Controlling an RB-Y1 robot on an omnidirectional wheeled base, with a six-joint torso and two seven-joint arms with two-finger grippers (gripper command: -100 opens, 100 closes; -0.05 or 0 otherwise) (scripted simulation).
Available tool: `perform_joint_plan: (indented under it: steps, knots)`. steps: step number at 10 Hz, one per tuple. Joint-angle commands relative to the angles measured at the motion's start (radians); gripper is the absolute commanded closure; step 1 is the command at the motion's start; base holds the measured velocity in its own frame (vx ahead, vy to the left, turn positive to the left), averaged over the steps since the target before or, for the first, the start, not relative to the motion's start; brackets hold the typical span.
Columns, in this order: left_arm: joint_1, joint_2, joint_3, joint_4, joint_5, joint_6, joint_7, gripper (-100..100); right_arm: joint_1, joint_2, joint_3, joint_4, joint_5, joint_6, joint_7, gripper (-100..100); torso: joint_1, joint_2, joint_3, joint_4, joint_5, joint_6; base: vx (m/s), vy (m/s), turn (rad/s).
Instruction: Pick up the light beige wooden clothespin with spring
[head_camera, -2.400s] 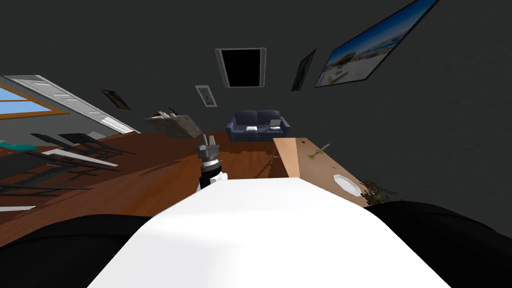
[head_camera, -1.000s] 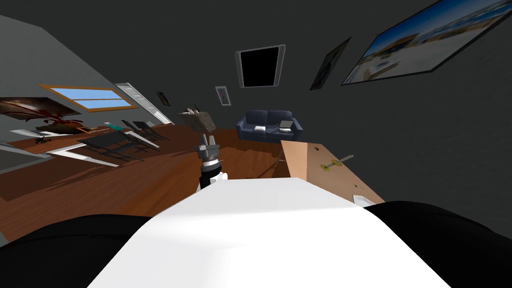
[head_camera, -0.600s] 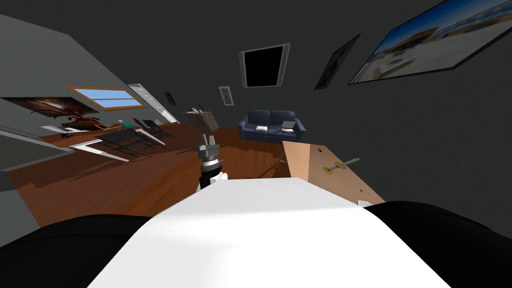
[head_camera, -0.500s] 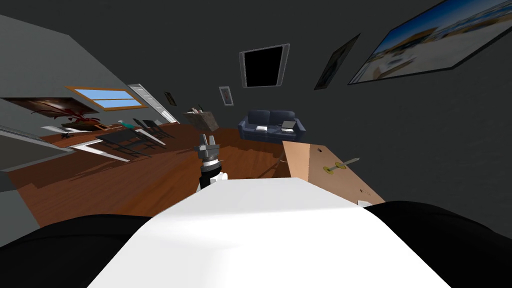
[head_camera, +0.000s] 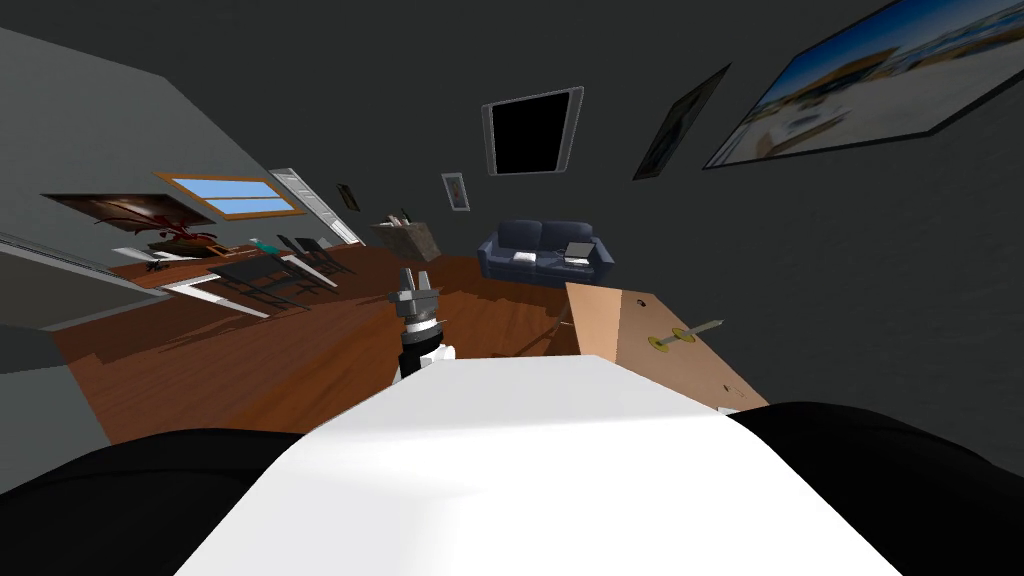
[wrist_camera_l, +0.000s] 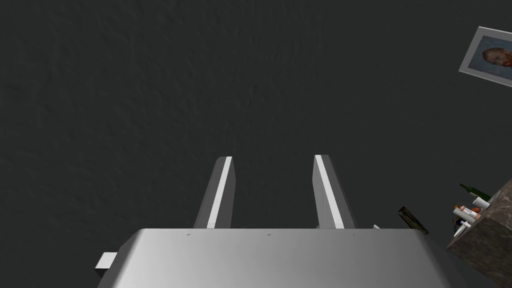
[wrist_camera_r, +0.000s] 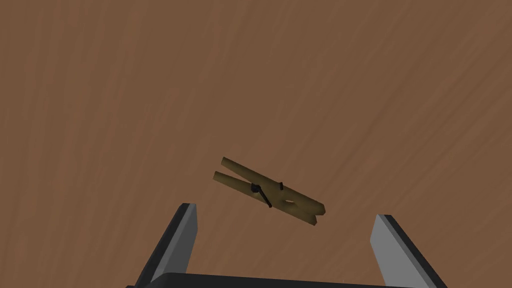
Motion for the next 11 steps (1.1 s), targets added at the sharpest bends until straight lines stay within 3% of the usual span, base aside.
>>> perform_joint_plan:
  steps: [1,5,6,7,9,10,11]
  knots:
    - [0.0,0.0,0.0,0.0,0.0,0.0,0.0,0,0.0,0.0,0.0,0.0,0.0,0.0,0.0,100,0.0,0.0,0.0,0.0,0.0,0.0,0.0,0.0,0.0]
    - [0.0,0.0,0.0,0.0,0.0,0.0,0.0,0,0.0,0.0,0.0,0.0,0.0,0.0,0.0,100,0.002,0.0,0.0,0.0,0.0,0.0,0.0,0.0,0.0]
    - [0.0,0.0,0.0,0.0,0.0,0.0,0.0,0,0.0,0.0,0.0,0.0,0.0,0.0,0.0,0,0.002,0.0,0.0,0.0,0.0,0.0,0.0,0.0,0.0]
    - [0.0,0.0,0.0,0.0,0.0,0.0,0.0,0,0.007,-0.035,-0.007,-0.013,-0.004,-0.02,-0.004,100,0.002,0.0,0.0,0.0,0.0,0.0,0.003,0.03,-0.097]
    - [0.0,0.0,0.0,0.0,0.0,0.0,0.0,0,0.018,-0.073,-0.014,-0.036,-0.009,-0.034,-0.01,100,0.006,0.0,0.0,0.0,0.001,0.001,0.006,0.065,-0.07]
    - [0.0,0.0,0.0,0.0,0.0,0.0,0.0,0,0.021,-0.066,-0.008,-0.046,-0.007,-0.017,-0.012,100,0.007,-0.001,0.0,0.0,0.002,0.001,0.003,0.025,-0.01]
    - [0.0,0.0,0.0,0.0,0.0,0.0,0.0,0,0.022,-0.069,-0.008,-0.049,-0.008,-0.017,-0.013,0,0.005,-0.001,0.0,0.0,0.001,0.0,0.0,0.006,0.0]
